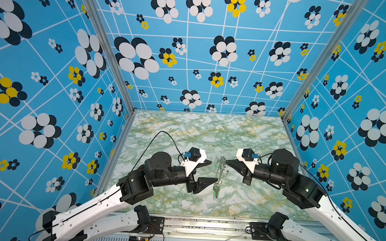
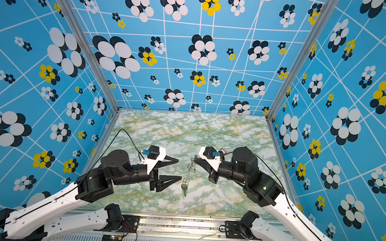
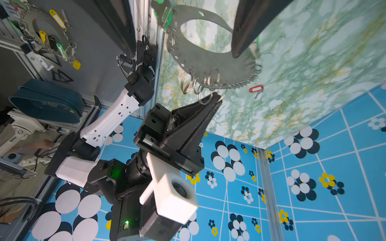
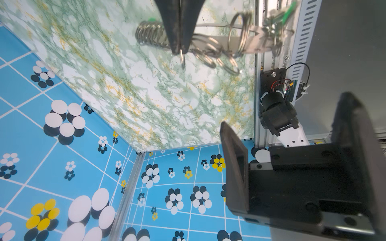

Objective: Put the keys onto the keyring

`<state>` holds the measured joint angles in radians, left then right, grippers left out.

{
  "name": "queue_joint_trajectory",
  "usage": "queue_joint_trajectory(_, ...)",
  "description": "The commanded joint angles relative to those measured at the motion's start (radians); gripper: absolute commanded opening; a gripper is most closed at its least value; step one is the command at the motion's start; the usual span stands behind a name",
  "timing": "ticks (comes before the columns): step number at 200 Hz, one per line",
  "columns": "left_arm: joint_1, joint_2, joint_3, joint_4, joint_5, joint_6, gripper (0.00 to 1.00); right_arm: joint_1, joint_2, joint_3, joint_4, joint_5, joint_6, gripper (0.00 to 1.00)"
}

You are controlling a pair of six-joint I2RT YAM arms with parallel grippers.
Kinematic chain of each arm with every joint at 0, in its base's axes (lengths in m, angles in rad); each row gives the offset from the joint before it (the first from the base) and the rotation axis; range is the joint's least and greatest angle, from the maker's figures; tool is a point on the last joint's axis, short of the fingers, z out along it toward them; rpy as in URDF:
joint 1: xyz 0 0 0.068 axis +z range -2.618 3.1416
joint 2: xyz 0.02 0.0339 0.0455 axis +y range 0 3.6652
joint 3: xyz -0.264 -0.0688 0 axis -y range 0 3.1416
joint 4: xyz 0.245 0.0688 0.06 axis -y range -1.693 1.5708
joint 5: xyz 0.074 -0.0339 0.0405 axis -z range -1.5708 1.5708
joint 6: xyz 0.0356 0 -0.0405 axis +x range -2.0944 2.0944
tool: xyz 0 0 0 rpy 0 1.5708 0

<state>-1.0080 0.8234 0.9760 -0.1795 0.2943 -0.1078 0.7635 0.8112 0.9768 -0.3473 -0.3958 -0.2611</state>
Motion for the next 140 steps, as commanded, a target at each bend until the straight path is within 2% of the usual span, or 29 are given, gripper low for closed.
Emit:
queue_joint_trajectory(1,0.031,-0.013,-0.024,0.043,-0.069,-0.009,0.73,0.002,-0.007,0.003,0.041,-0.072,0.024,0.00)
queue_joint_trajectory(28,0.080,-0.005,-0.017,0.072,-0.094,-0.022,0.72,0.002,-0.009,0.002,0.049,-0.123,0.044,0.00)
queue_joint_trajectory(72,0.112,0.078,0.018,0.117,-0.034,-0.013,0.69,0.002,-0.011,0.012,0.053,-0.182,0.072,0.00)
queue_joint_trajectory(101,0.112,0.134,0.050,0.131,0.042,-0.003,0.66,0.002,-0.015,0.019,0.044,-0.183,0.068,0.00)
queue_joint_trajectory(126,0.107,0.168,0.071,0.130,0.168,-0.008,0.65,0.002,-0.023,0.019,0.044,-0.160,0.062,0.00)
queue_joint_trajectory(140,0.098,0.169,0.069,0.129,0.200,-0.016,0.64,0.002,-0.034,0.014,0.048,-0.143,0.059,0.00)
